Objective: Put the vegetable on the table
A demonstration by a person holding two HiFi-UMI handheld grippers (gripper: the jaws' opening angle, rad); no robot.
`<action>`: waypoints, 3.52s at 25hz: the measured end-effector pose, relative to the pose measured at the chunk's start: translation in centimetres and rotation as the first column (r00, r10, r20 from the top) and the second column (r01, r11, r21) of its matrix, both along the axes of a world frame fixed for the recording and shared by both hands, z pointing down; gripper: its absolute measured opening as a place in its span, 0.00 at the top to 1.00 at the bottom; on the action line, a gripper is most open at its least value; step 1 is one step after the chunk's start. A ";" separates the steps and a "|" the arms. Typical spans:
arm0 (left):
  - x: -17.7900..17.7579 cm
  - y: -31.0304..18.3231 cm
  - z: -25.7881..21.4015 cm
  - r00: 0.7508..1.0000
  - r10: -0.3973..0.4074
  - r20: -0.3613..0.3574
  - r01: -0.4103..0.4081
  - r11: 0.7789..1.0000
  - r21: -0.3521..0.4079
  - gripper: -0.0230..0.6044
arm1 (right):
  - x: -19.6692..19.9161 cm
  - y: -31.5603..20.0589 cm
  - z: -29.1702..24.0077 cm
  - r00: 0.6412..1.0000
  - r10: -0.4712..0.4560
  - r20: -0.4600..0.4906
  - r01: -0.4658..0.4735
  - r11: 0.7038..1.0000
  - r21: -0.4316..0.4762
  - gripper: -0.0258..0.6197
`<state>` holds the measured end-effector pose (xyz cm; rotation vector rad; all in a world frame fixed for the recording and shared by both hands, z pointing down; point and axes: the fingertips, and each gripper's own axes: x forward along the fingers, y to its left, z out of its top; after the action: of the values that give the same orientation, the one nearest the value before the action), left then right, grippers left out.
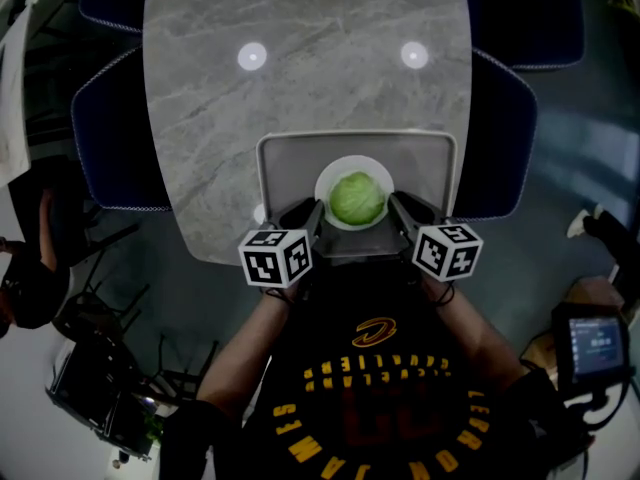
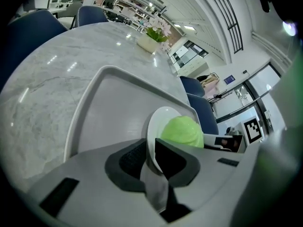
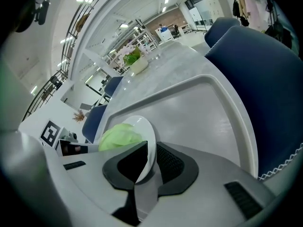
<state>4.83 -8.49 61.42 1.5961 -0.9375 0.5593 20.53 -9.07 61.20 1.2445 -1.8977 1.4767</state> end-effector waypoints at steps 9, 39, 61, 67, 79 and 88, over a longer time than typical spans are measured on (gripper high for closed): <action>0.8 0.1 0.7 1.000 0.012 -0.024 -0.013 0.999 -0.037 0.89 | -0.5 -0.1 1.1 1.000 0.003 0.021 -0.003 0.999 -0.033 0.87; 0.7 -0.3 1.7 0.986 -0.047 -0.161 0.010 0.974 -0.225 0.90 | -0.9 -0.3 1.9 0.964 0.113 0.242 -0.065 0.978 -0.196 0.90; -0.3 -5.8 -1.3 0.974 -0.080 -0.212 0.050 0.988 -0.143 0.90 | -1.7 -5.7 -1.2 0.957 0.111 0.267 -0.086 0.991 -0.104 0.90; -0.6 -8.7 -2.3 0.975 -0.065 -0.212 0.042 0.993 -0.112 0.90 | -2.1 -8.8 -2.5 0.962 0.085 0.261 -0.071 0.995 -0.064 0.90; -1.4 -14.3 -3.7 0.977 -0.055 -0.204 0.045 0.997 -0.055 0.90 | -2.9 -14.4 -3.6 0.962 0.051 0.270 -0.048 0.999 -0.016 0.90; -1.4 -17.4 -3.8 0.976 -0.064 -0.206 0.058 0.998 -0.037 0.90 | -2.9 -17.7 -3.8 0.963 0.045 0.267 -0.047 0.999 -0.001 0.90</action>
<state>3.40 -25.91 57.62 1.5593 -0.8145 0.3551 17.59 -26.73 57.37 1.1460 -2.0548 1.7402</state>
